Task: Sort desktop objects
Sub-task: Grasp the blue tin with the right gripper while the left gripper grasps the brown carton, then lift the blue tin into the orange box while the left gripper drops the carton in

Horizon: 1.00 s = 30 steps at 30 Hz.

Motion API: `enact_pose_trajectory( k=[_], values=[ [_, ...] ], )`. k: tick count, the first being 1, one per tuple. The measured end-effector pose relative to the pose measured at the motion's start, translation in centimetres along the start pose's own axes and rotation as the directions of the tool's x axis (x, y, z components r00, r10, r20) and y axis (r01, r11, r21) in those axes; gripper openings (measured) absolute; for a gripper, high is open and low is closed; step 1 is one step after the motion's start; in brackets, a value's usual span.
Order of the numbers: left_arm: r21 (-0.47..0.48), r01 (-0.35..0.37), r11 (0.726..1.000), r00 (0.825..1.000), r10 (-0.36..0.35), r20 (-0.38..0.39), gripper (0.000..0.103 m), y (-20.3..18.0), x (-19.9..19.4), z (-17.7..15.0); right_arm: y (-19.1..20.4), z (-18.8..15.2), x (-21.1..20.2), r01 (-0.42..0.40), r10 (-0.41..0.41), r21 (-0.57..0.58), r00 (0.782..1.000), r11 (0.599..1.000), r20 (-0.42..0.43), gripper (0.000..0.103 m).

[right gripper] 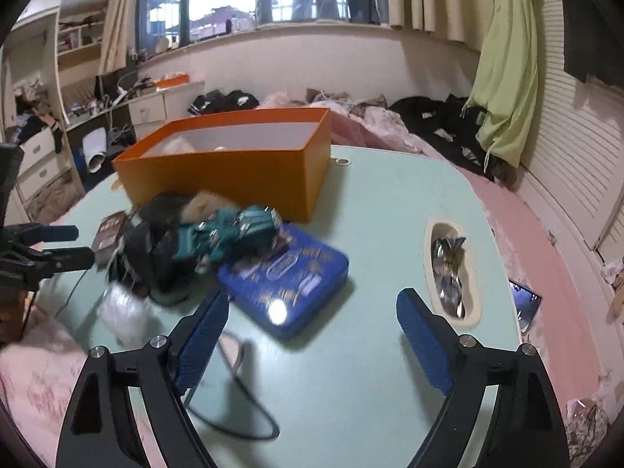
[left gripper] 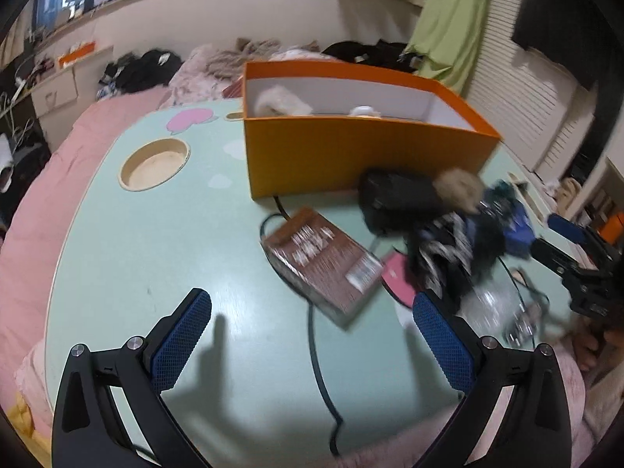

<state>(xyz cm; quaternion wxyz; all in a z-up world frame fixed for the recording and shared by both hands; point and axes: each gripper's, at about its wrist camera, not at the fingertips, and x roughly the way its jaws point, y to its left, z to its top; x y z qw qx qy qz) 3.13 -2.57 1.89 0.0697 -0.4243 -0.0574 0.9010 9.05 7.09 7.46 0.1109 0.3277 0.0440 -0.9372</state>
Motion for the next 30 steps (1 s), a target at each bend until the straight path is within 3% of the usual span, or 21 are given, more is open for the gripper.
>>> enact_pose_trajectory(
  k=[3, 6, 9, 11, 13, 14, 20, 24, 30],
  values=[
    [-0.04, -0.002, 0.999, 0.999, 0.001, -0.036, 0.103, 0.5, 2.0, 1.4, 0.3, 1.3, 1.5, 0.005, -0.008, -0.052, 0.998, 0.999, -0.058, 0.09],
    [-0.022, -0.041, 0.999, 0.999, 0.041, -0.036, 0.102, 0.1, 2.9, 1.9, 0.7, 2.7, 2.8, -0.008, -0.001, -0.094, 0.995, 0.996, -0.1, 0.093],
    [0.017, -0.037, 0.999, 0.999, 0.038, -0.022, 0.087, -0.7, 2.9, 1.8, 1.2, 3.0, 4.1, -0.024, 0.004, -0.139, 0.99, 0.99, -0.143, 0.094],
    [0.047, -0.029, 0.998, 1.0, 0.03, -0.01, 0.068, -1.2, 2.6, 1.5, 1.4, 2.5, 5.1, -0.035, 0.007, -0.156, 0.984, 0.987, -0.177, 0.093],
    [0.053, -0.007, 0.999, 1.0, 0.007, -0.006, 0.068, -1.3, 2.3, 1.4, 0.9, 2.3, 4.6, -0.085, 0.063, -0.119, 0.982, 0.989, -0.177, 0.072],
    [0.051, 0.003, 0.999, 1.0, -0.003, -0.002, 0.068, -1.2, 2.1, 1.3, 0.7, 2.1, 4.1, -0.081, 0.06, -0.12, 0.984, 0.99, -0.168, 0.066],
    [0.076, 0.07, 0.995, 0.993, -0.077, 0.087, 0.067, -1.6, -1.1, 0.4, -0.2, 0.0, 1.9, -0.067, 0.057, -0.074, 0.99, 0.995, -0.131, 0.066],
    [0.068, 0.102, 0.992, 0.984, -0.111, 0.143, 0.067, -1.3, -4.1, 0.2, -1.3, -0.7, -0.4, -0.112, 0.111, -0.001, 0.991, 0.994, -0.078, 0.066],
    [0.085, 0.1, 0.991, 0.972, -0.115, 0.205, 0.067, -2.1, -5.9, 4.1, -2.4, 4.0, -3.4, -0.194, 0.189, 0.079, 0.98, 0.978, 0.064, 0.066]
  ],
)
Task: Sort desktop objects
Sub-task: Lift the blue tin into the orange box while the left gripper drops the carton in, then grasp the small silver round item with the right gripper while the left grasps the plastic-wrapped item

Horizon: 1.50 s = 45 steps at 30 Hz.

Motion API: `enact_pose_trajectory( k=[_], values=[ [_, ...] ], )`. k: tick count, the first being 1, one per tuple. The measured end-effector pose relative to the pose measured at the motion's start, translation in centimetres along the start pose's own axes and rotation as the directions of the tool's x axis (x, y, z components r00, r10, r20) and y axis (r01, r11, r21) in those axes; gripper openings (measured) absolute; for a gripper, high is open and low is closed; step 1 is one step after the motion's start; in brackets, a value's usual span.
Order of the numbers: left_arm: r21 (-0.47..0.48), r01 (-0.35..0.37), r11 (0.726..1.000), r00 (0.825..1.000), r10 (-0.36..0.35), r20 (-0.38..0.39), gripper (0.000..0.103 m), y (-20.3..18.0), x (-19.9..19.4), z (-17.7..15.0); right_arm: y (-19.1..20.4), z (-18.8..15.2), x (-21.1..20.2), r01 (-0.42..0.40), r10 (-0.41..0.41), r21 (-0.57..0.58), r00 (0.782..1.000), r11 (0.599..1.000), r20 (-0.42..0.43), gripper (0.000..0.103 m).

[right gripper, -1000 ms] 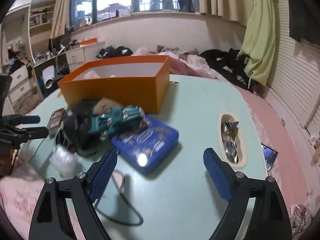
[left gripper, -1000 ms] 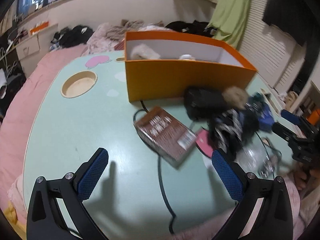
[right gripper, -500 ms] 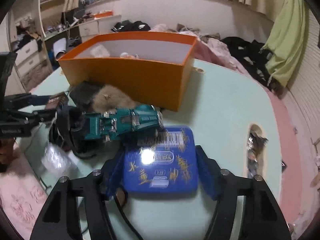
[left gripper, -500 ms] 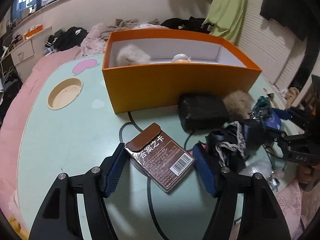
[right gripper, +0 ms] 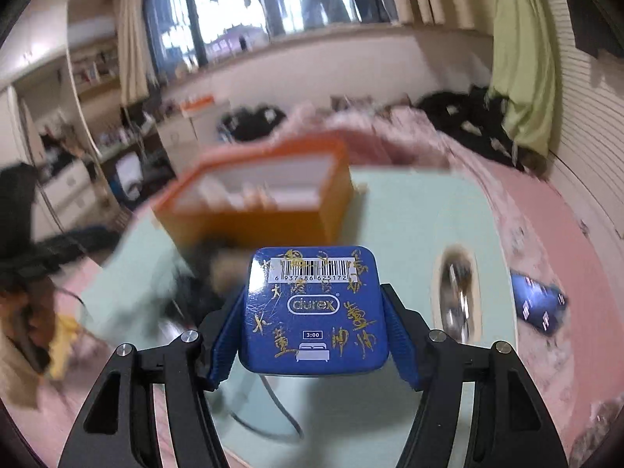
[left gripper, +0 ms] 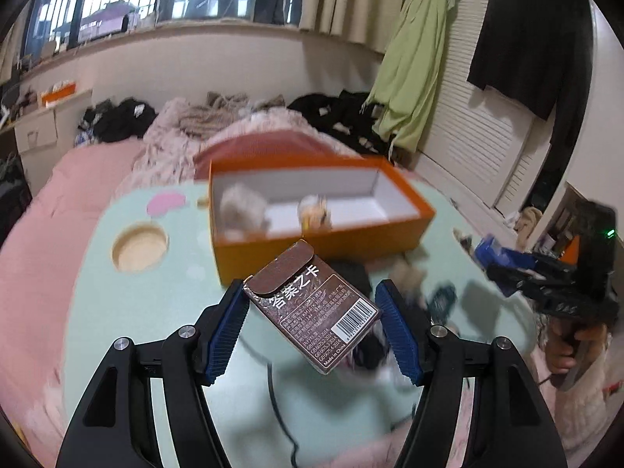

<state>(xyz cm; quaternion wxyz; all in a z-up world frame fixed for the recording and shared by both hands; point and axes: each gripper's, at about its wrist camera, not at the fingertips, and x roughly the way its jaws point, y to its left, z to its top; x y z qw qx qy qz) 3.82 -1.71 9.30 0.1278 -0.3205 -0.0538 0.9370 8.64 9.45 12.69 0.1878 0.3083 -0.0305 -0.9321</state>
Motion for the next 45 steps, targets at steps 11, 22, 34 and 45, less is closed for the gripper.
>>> enact_pose_trajectory(
  k=[11, 22, 34, 45],
  values=[
    [-0.132, -0.112, 0.985, 0.988, 0.096, -0.12, 0.069, 1.7, 9.3, 6.9, 2.4, 9.1, 9.6, 0.069, -0.069, -0.027, 0.998, 0.997, -0.007, 0.081],
    [-0.04, -0.032, 0.999, 0.991, 0.026, -0.13, 0.073, 0.1, 4.3, 0.5, 1.4, 2.2, 1.4, 0.04, -0.042, 0.04, 0.998, 0.998, 0.043, 0.093],
    [0.038, -0.191, 0.981, 0.945, 0.194, -0.262, 0.087, -0.4, 5.3, -7.4, 2.0, -7.7, 3.4, 0.312, -0.318, -0.067, 0.942, 0.948, -0.107, 0.103],
    [0.045, -0.172, 0.984, 0.95, 0.178, -0.257, 0.103, -0.5, 5.5, -8.0, 1.7, -8.6, 3.6, 0.309, -0.311, -0.042, 0.949, 0.95, -0.049, 0.103]
  ],
)
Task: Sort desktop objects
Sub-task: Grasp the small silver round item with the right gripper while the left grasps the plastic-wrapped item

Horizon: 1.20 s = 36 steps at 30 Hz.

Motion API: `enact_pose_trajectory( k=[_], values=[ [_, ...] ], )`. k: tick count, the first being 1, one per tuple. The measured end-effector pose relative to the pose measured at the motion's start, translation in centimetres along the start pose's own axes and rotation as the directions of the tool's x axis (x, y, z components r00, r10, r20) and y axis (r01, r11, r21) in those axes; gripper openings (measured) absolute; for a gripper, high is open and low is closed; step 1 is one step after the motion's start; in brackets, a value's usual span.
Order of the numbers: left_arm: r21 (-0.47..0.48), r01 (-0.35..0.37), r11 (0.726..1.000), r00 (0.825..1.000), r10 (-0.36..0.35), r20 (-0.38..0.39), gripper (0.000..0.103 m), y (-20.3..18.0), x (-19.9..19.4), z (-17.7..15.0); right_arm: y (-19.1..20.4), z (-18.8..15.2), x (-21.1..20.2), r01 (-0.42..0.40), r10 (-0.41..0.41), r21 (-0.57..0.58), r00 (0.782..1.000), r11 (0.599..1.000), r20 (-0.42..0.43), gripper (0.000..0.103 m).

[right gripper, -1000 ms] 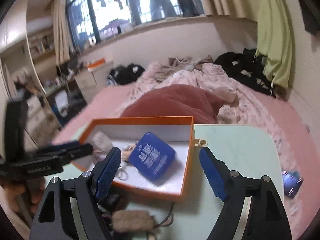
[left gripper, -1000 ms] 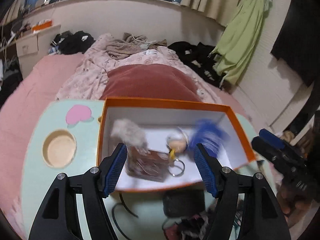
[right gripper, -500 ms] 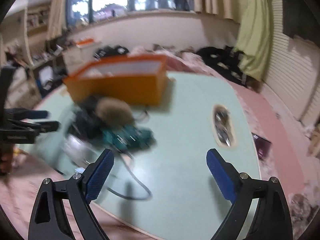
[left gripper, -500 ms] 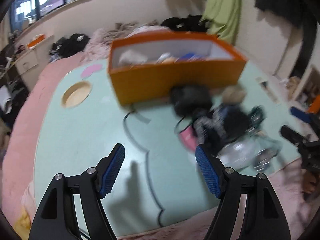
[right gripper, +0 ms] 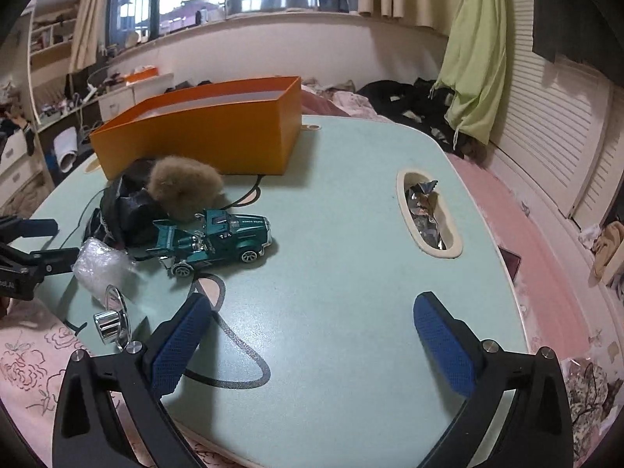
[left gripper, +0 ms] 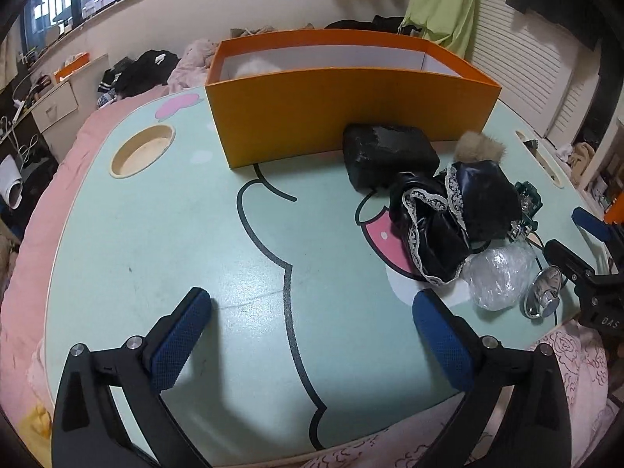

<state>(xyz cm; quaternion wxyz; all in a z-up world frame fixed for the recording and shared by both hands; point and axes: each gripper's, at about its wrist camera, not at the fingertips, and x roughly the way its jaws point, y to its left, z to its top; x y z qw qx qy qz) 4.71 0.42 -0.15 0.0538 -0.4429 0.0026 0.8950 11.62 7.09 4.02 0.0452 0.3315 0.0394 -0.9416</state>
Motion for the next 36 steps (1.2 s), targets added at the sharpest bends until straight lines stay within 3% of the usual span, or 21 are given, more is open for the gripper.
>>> enact_pose_trajectory(
  k=[5, 6, 9, 11, 13, 15, 17, 20, 25, 27, 30, 31, 32, 35, 36],
  values=[
    [-0.004, 0.003, 1.0, 1.0, -0.003, 0.002, 0.103, 0.1, -0.2, 0.0, 0.1, -0.5, -1.0, -0.011, 0.01, 0.012, 0.998, 1.0, 0.056, 0.1],
    [-0.007, 0.006, 1.0, 1.0, -0.006, 0.002, 0.103, 0.3, -0.2, 0.1, -0.1, -0.5, -1.5, -0.044, 0.041, 0.027, 0.996, 0.999, 0.077, 0.093],
    [-0.016, 0.006, 1.0, 1.0, -0.006, 0.001, 0.103, 0.5, -0.1, 0.5, 0.1, 0.0, -3.6, -0.165, 0.157, 0.044, 0.976, 0.985, 0.153, 0.087],
    [-0.016, 0.002, 1.0, 1.0, -0.002, 0.003, 0.103, 0.5, -0.1, 0.5, 2.0, 0.3, -4.9, -0.245, 0.25, -0.05, 0.954, 0.968, 0.166, 0.085],
    [-0.016, 0.003, 1.0, 1.0, -0.002, 0.003, 0.103, 0.7, 0.0, 0.6, 4.1, 0.2, -5.1, -0.237, 0.259, -0.151, 0.955, 0.96, 0.145, 0.079],
    [-0.017, 0.003, 1.0, 1.0, -0.003, 0.003, 0.103, 0.8, 0.0, 0.6, 6.1, -0.2, -4.6, -0.237, 0.268, -0.238, 0.958, 0.942, 0.106, 0.07],
    [-0.017, 0.003, 1.0, 1.0, -0.003, 0.003, 0.103, 0.8, 0.1, 0.7, 6.7, -0.4, -3.4, -0.254, 0.273, -0.253, 0.961, 0.933, 0.042, 0.059],
    [-0.016, 0.002, 1.0, 1.0, -0.002, 0.003, 0.103, 0.8, 0.0, 0.6, 5.6, -0.3, -1.9, -0.323, 0.326, -0.183, 0.945, 0.929, -0.015, 0.028],
    [-0.017, -0.003, 1.0, 1.0, 0.003, 0.016, 0.103, 0.7, -0.3, 0.4, 3.8, -0.6, -2.2, -0.344, 0.349, -0.102, 0.937, 0.933, 0.026, 0.028],
    [0.003, 0.012, 1.0, 0.998, -0.012, 0.068, 0.102, 0.3, -1.5, 0.2, 3.2, -0.7, -2.5, -0.332, 0.337, -0.079, 0.94, 0.94, 0.05, 0.028],
    [0.121, 0.086, 0.989, 0.973, -0.109, 0.202, 0.096, -1.7, -4.9, -0.1, 2.7, -0.9, -2.8, -0.287, 0.291, -0.06, 0.954, 0.956, 0.068, 0.028],
    [0.178, 0.107, 0.978, 0.964, -0.146, 0.222, 0.09, -2.7, -5.8, -0.2, 2.6, -0.7, -2.8, -0.272, 0.275, -0.059, 0.959, 0.961, 0.072, 0.028],
    [0.215, 0.122, 0.969, 0.962, -0.169, 0.216, 0.079, -3.5, -6.2, -0.2, 2.6, -0.7, -2.9, -0.248, 0.252, -0.058, 0.964, 0.967, 0.081, 0.028],
    [0.285, 0.209, 0.935, 0.965, -0.244, 0.094, 0.049, -5.9, -5.0, 0.6, 2.3, -0.7, -3.1, -0.199, 0.203, -0.047, 0.974, 0.979, 0.104, 0.028],
    [0.303, 0.235, 0.924, 0.963, -0.263, 0.055, 0.045, -6.5, -4.4, 0.8, 2.2, -0.7, -3.1, -0.195, 0.198, -0.042, 0.974, 0.98, 0.108, 0.028]
  ],
)
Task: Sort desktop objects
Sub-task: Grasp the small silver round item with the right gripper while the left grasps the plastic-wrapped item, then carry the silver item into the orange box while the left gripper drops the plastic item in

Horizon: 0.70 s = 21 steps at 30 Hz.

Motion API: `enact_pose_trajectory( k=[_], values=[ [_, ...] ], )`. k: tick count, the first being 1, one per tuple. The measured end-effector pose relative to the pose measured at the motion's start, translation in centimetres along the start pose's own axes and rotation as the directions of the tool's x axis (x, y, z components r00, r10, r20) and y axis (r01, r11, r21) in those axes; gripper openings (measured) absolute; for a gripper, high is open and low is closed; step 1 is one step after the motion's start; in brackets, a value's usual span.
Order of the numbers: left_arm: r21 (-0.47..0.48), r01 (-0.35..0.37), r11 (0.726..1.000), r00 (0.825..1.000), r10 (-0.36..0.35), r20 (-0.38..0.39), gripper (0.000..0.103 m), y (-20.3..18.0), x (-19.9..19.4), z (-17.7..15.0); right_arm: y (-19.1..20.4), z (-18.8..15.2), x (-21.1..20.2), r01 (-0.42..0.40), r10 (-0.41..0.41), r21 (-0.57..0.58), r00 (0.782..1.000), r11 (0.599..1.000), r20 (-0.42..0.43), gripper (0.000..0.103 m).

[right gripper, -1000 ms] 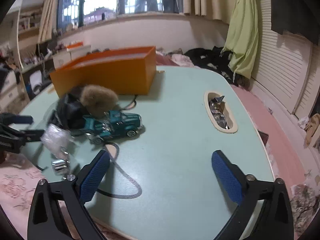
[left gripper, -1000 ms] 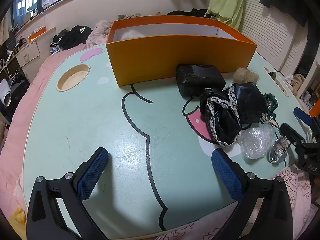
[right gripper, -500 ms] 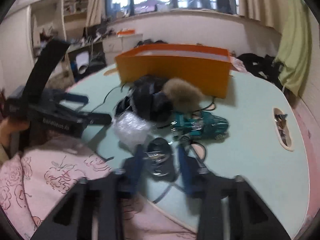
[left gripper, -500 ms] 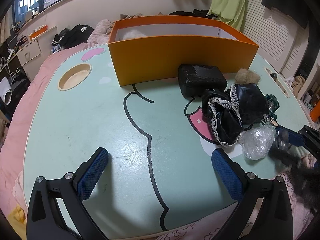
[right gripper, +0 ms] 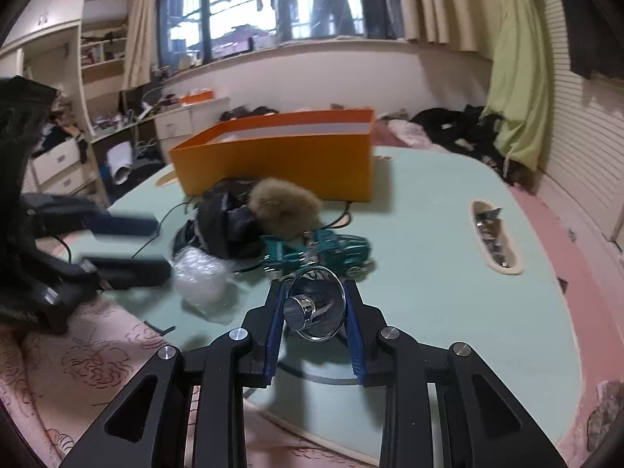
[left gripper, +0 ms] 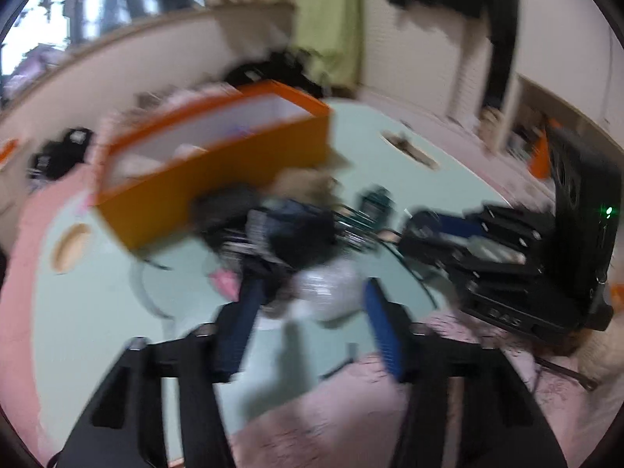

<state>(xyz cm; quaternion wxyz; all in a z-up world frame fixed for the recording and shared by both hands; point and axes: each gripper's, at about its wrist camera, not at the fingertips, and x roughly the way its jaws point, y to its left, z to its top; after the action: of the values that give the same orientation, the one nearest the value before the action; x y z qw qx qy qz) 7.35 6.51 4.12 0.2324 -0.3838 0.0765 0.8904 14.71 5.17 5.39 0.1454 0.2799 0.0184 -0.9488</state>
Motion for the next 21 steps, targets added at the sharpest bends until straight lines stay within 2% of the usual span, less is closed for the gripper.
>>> enact_pose_trajectory(
  k=[2, 3, 6, 7, 9, 12, 15, 19, 21],
  values=[
    [0.031, 0.026, 0.999, 0.998, -0.025, -0.057, 0.032, -0.6, 1.3, 0.5, -0.4, -0.1, 0.1, 0.005, -0.005, 0.013, 1.0, 1.0, -0.001, 0.028],
    [0.053, 0.025, 0.998, 0.997, -0.021, -0.071, 0.029, -1.1, 1.7, 0.6, -0.5, -0.1, 0.2, 0.003, -0.003, 0.017, 1.0, 1.0, -0.004, 0.028],
    [0.117, 0.011, 0.993, 0.994, 0.001, -0.107, 0.028, -2.5, 2.6, 0.8, -0.6, -0.1, 0.3, 0.001, -0.001, 0.012, 1.0, 1.0, -0.008, 0.028],
    [0.119, 0.012, 0.993, 0.99, 0.005, -0.143, 0.028, -2.5, 3.4, 0.9, -0.5, -0.1, 0.3, 0.005, -0.004, 0.007, 1.0, 1.0, -0.008, 0.028],
    [0.084, 0.036, 0.996, 0.988, -0.023, -0.149, 0.028, -1.8, 3.8, 1.1, -0.3, -0.1, 0.4, 0.014, -0.014, -0.004, 1.0, 1.0, -0.01, 0.028],
    [0.075, 0.037, 0.996, 0.992, -0.027, -0.121, 0.027, -1.8, 3.1, 0.6, -0.4, 0.0, 0.4, 0.016, -0.016, -0.006, 1.0, 1.0, -0.01, 0.028],
    [0.064, 0.031, 0.997, 0.998, -0.027, -0.056, 0.027, -1.7, 1.5, 0.4, -0.4, 0.0, 0.5, 0.02, -0.02, -0.009, 1.0, 1.0, -0.011, 0.028],
    [-0.036, 0.055, 0.998, 0.998, -0.054, 0.03, 0.027, 0.4, -0.8, 0.7, -0.2, 0.2, 0.4, 0.041, -0.041, -0.033, 0.999, 0.999, -0.005, 0.028],
    [-0.082, 0.051, 0.995, 0.997, -0.046, 0.063, 0.027, 1.6, -1.7, 1.2, 0.1, 0.7, 0.3, 0.05, -0.05, -0.057, 0.999, 0.997, 0.007, 0.028]
  ],
)
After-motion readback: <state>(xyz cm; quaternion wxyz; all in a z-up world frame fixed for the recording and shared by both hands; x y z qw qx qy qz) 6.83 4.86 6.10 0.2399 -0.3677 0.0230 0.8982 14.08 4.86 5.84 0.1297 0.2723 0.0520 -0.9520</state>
